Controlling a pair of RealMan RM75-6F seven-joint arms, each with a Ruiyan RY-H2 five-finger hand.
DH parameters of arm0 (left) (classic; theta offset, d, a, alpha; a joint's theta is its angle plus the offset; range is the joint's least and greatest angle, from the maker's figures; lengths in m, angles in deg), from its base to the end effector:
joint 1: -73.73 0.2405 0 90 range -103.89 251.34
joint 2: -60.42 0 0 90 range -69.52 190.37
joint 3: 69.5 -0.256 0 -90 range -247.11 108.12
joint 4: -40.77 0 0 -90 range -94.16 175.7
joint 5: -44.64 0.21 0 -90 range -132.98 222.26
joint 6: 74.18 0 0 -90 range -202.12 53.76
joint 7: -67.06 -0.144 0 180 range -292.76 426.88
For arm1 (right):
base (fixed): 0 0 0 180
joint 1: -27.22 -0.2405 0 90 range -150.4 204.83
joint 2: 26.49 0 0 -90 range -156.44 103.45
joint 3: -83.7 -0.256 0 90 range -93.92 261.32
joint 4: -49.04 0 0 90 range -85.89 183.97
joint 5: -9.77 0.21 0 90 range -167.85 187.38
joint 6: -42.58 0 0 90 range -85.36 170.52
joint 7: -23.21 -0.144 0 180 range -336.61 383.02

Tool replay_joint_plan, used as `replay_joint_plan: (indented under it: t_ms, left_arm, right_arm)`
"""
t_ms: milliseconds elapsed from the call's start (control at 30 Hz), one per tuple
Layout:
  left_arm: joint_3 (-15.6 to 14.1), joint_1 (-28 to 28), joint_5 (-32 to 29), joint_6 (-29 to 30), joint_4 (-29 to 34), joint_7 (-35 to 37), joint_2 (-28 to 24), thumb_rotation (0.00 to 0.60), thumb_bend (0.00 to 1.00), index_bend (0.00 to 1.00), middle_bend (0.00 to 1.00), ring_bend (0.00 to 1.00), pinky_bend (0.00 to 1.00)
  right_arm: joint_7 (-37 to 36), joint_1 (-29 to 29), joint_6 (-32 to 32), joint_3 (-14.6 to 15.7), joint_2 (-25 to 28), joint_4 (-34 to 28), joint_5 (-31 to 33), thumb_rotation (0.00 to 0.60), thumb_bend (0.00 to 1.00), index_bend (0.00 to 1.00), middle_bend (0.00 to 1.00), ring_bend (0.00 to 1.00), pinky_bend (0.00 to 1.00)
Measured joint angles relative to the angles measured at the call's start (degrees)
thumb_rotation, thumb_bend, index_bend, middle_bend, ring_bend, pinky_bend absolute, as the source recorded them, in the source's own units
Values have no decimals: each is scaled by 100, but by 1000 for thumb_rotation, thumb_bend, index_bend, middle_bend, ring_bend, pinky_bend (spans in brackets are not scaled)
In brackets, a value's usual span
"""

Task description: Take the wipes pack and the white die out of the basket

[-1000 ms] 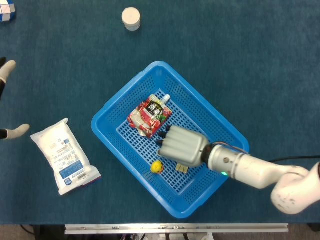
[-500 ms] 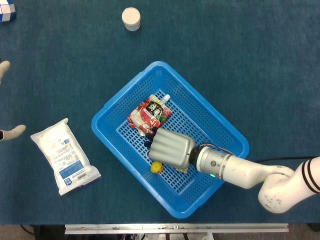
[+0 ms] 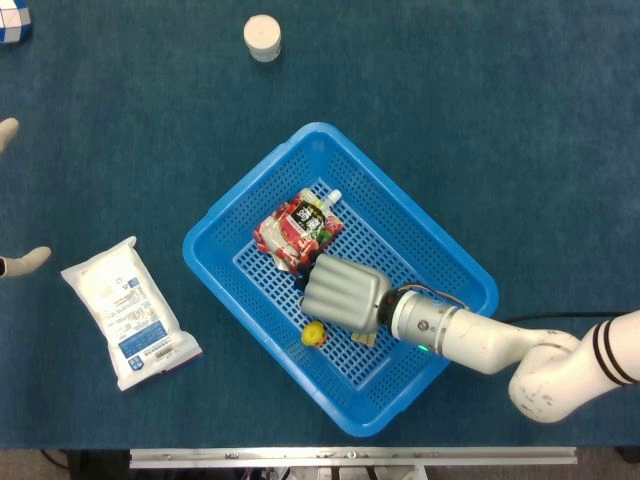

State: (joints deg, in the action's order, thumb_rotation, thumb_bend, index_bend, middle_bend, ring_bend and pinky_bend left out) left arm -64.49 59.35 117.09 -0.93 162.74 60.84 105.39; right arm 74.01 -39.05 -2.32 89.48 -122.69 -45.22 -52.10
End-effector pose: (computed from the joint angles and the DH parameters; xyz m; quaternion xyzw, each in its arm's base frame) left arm -0.2234 0.2137 0.1948 -0.6044 -0.4624 -0.3701 0.5329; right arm -0.0456 -0.2467 -0.1100 0.9523 -0.0296 0.2279 0.2006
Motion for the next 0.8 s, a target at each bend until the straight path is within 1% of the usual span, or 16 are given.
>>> replay_joint_plan:
  t_ms: [433,800]
  left_arm:
    - [47,-38,-92,-60,-75,82,-21,600,0,0,0,0,0]
    - [10,9,-26,-40,-83,133,-26,600,0,0,0,0,0]
  right_arm:
    - [196,-14,55,-40,-242,230,-1,600,202,524,387,259,327]
    - [308,17,60,-14,-362,372,0,600,226,524,387,259,327]
